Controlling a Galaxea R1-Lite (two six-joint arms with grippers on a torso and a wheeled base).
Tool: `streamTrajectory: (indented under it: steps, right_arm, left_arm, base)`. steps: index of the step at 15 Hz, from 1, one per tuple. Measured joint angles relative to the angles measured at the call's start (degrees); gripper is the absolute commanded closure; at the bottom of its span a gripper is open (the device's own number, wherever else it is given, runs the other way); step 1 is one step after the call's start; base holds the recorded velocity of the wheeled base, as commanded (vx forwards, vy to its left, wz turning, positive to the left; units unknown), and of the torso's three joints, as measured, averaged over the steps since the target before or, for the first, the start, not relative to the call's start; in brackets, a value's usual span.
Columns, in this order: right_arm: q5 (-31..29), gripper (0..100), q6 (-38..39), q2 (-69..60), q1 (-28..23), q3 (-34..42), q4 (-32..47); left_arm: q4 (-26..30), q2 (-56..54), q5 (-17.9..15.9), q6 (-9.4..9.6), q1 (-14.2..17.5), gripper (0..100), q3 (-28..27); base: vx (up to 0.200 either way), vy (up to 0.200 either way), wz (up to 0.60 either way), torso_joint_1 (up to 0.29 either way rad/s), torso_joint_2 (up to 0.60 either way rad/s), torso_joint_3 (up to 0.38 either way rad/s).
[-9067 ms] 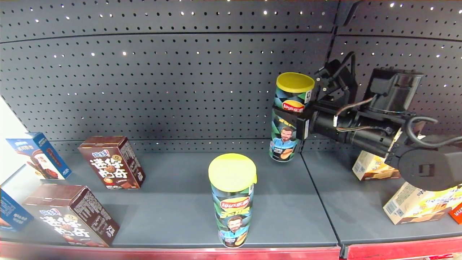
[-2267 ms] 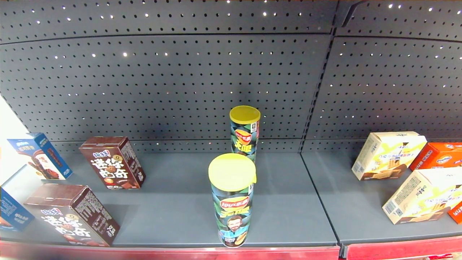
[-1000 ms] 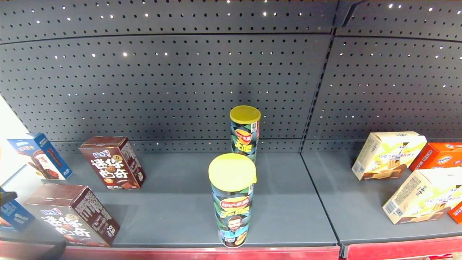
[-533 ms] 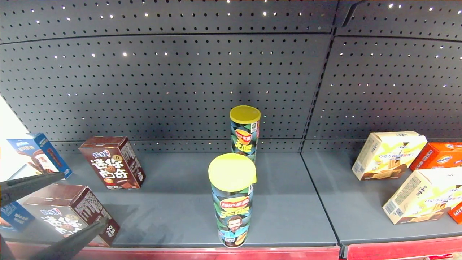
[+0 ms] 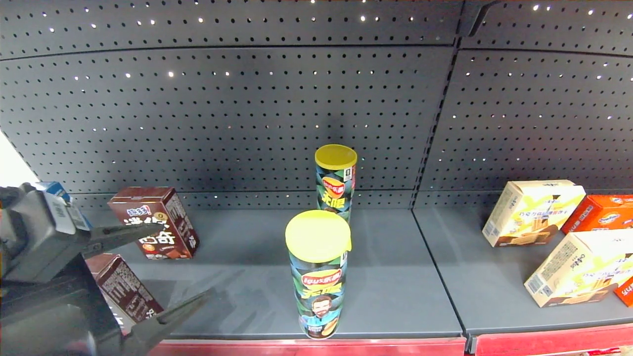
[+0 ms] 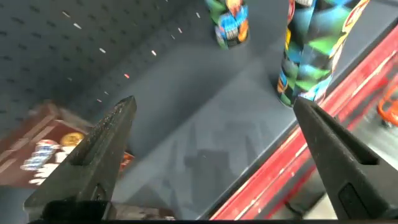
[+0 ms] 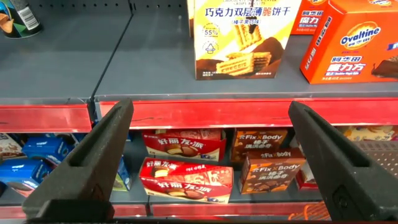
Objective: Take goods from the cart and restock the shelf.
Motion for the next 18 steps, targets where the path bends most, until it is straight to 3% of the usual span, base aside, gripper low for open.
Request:
streamTrajectory:
  steps: [9,12,16,18]
  right_arm:
    - [0.0,0,0.0,0.0,0.0,0.0,0.0]
    - [0.0,0,-0.02,0.0,0.0,0.0,0.0]
    - [0.0,0,0.0,0.02,0.0,0.0,0.0]
    - [0.0,0,0.0,0.02,0.0,0.0,0.0]
  left_arm:
    - [-9.42,15.06,-0.05,-0.6,-0.94,0,-0.44]
    - [-11.25,20.26,-0.09,-2.49,-0.96,0,-1.3]
    - [-13.39,26.05,0.22,-7.41,-2.86,0,-3.15]
    - [-13.36,27.61,0.79,-7.66,-2.99,0,-3.47]
  base:
    - [0.0,0.0,0.0,0.0,0.0,0.0]
    - [0.0,0.0,0.0,0.0,0.0,0.0]
    - [0.0,0.0,0.0,0.0,0.0,0.0]
    - [0.0,0.0,0.0,0.0,0.0,0.0]
